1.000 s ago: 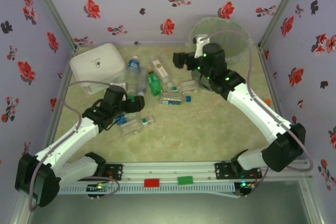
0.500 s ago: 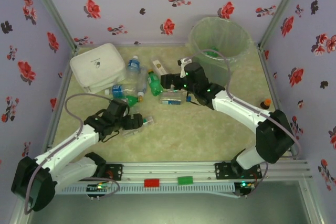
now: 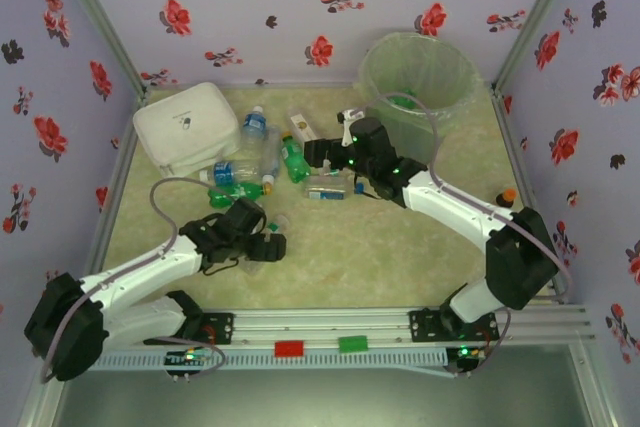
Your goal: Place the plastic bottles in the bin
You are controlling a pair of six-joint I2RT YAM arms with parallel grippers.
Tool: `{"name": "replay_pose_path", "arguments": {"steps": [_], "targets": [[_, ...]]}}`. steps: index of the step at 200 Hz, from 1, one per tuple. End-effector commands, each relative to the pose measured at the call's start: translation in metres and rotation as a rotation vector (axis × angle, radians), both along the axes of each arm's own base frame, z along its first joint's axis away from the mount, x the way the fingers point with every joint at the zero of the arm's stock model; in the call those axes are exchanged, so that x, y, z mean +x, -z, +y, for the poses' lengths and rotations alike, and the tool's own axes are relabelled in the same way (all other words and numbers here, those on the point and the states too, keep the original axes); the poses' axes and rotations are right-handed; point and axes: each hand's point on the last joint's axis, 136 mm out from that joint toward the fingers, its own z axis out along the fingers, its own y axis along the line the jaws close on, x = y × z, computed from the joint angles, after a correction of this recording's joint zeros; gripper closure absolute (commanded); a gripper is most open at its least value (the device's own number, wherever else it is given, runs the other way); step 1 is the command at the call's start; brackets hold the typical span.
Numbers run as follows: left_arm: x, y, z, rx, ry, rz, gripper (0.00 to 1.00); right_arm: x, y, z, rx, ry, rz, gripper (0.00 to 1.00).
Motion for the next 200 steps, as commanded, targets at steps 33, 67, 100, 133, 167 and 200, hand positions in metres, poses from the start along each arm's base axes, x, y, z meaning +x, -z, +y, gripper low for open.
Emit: {"name": "replay_pose_path", "arguments": {"steps": [33, 67, 100, 133, 167, 200], "targets": [[-0.009, 0.028, 0.007, 0.125, 0.052, 0.041, 0.02, 0.003, -0.011, 0.012, 0.043, -0.016, -0.002, 0.0], [-0.011, 0.04, 0.003, 0.163, 0.089, 0.055, 0.1, 0.002, -0.011, 0.011, 0.043, -0.017, -0.001, 0.0], [-0.007, 0.034, -0.006, 0.146, 0.119, 0.018, 0.35, 0.001, -0.013, 0.009, 0.047, -0.012, -0.005, 0.0], [0.012, 0.004, -0.021, 0.08, 0.124, -0.097, 0.53, 0.001, -0.029, 0.005, 0.055, -0.002, -0.04, 0.0], [0.056, -0.061, -0.046, -0.073, 0.056, -0.345, 0.55, 0.0, -0.045, 0.0, 0.068, 0.008, -0.07, 0.0], [0.099, -0.125, -0.065, -0.293, -0.035, -0.59, 0.56, -0.008, -0.064, 0.012, 0.167, -0.079, -0.073, 0.0]]}}
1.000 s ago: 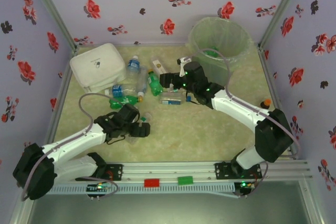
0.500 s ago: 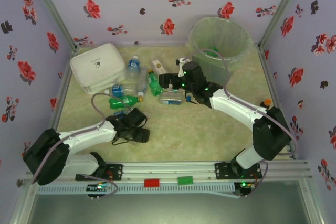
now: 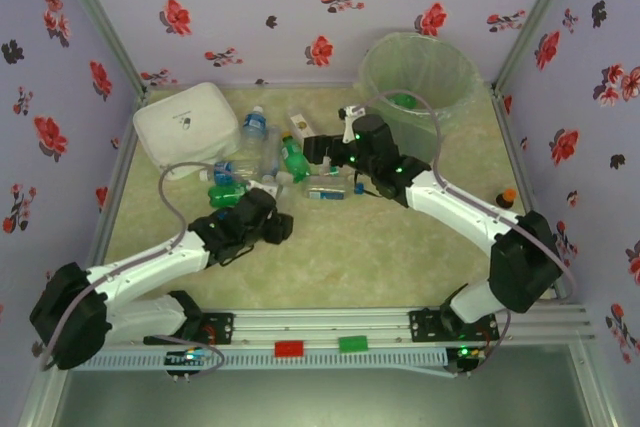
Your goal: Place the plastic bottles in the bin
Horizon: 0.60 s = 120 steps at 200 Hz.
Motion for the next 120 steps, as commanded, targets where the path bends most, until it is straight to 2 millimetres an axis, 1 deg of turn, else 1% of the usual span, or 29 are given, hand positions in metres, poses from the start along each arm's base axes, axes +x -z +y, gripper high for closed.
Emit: {"name": "replay_pose_path", "arguments": {"steps": [1, 13, 29, 45, 60, 75, 100, 120], "targets": [[0.044, -0.071, -0.017, -0.207, -0.062, -0.265, 0.56, -0.005, -0.042, 0.01, 0.117, -0.064, -0.054, 0.0], [0.056, -0.09, -0.023, -0.271, -0.063, -0.348, 0.56, -0.009, -0.05, 0.016, 0.158, -0.104, -0.05, 0.0], [0.067, -0.112, -0.031, -0.33, -0.033, -0.429, 0.56, -0.011, -0.053, 0.022, 0.191, -0.143, -0.035, 0.01], [0.072, -0.13, -0.042, -0.365, 0.025, -0.477, 0.56, -0.013, -0.053, 0.025, 0.217, -0.167, -0.019, 0.03], [0.072, -0.14, -0.054, -0.391, 0.084, -0.491, 0.56, -0.016, -0.053, 0.03, 0.245, -0.193, -0.008, 0.08], [0.071, -0.142, -0.061, -0.406, 0.123, -0.481, 0.56, -0.016, -0.055, 0.033, 0.272, -0.206, -0.004, 0.14], [0.066, -0.133, -0.069, -0.425, 0.163, -0.433, 0.56, -0.016, -0.056, 0.039, 0.307, -0.233, -0.002, 0.21], [0.059, -0.131, -0.073, -0.452, 0.196, -0.41, 0.56, -0.012, -0.052, 0.044, 0.314, -0.251, 0.017, 0.27]]}}
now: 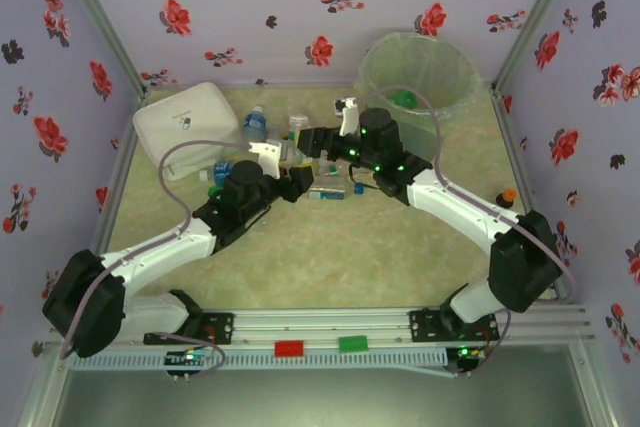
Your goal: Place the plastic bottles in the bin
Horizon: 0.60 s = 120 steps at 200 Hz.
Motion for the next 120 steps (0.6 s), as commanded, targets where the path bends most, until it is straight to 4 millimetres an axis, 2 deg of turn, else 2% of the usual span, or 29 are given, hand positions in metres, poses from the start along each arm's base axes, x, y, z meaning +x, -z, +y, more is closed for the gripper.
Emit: {"name": "replay_pose_path", "arguments": {"steps": [1, 37, 60, 89, 99, 120], "targets": [[-0.006, -0.019, -0.013, -0.056, 0.085, -0.042, 0.56, 0.005, -0.011, 0.011, 0.06, -0.051, -0.002, 0.27], [-0.015, -0.021, -0.017, -0.062, 0.138, -0.043, 0.57, 0.014, -0.006, 0.017, 0.106, -0.078, 0.034, 0.41], [-0.015, -0.02, -0.018, -0.054, 0.145, -0.039, 0.57, 0.017, -0.005, 0.018, 0.124, -0.09, 0.048, 0.54], [-0.014, -0.02, -0.017, -0.049, 0.139, -0.04, 0.52, 0.016, -0.005, 0.018, 0.128, -0.102, 0.055, 0.68], [-0.012, -0.02, -0.016, -0.051, 0.132, -0.039, 0.45, 0.016, -0.004, 0.018, 0.122, -0.102, 0.058, 0.72], [-0.009, -0.022, -0.009, -0.067, 0.103, -0.036, 0.19, 0.018, -0.005, 0.012, 0.105, -0.081, 0.05, 0.73]]}}
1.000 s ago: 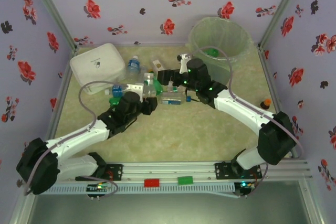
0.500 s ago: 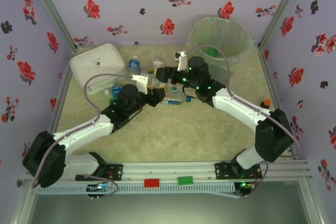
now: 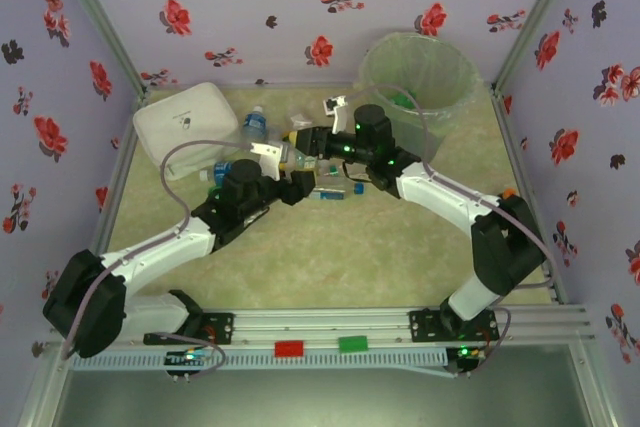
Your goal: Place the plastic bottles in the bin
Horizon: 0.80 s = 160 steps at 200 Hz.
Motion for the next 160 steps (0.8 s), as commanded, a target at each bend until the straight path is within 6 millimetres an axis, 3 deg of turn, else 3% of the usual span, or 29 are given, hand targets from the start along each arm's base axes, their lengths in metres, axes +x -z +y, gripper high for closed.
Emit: {"name": "replay_pose_path", "arguments": {"steps": [1, 23, 67, 100, 135, 160], "targets": [[-0.002, -0.029, -0.005, -0.066, 0.032, -0.077, 0.17, 0.014, -0.015, -0.01, 0.024, 0.058, 0.001, 0.73], [0.003, -0.032, 0.012, -0.083, -0.035, -0.08, 0.0, 0.023, -0.021, -0.025, -0.025, 0.11, -0.03, 0.74], [0.019, -0.019, 0.085, -0.116, -0.336, -0.043, 0.0, 0.047, -0.07, -0.08, -0.209, 0.319, -0.205, 0.75], [0.026, 0.016, 0.138, -0.054, -0.589, 0.089, 0.0, 0.071, -0.122, -0.134, -0.327, 0.555, -0.36, 0.76], [0.024, 0.037, 0.147, -0.048, -0.63, 0.165, 0.0, 0.093, -0.17, -0.183, -0.38, 0.76, -0.495, 0.79], [0.025, 0.042, 0.146, -0.04, -0.632, 0.186, 0.0, 0.114, -0.179, -0.209, -0.455, 0.865, -0.528, 0.79]]}}
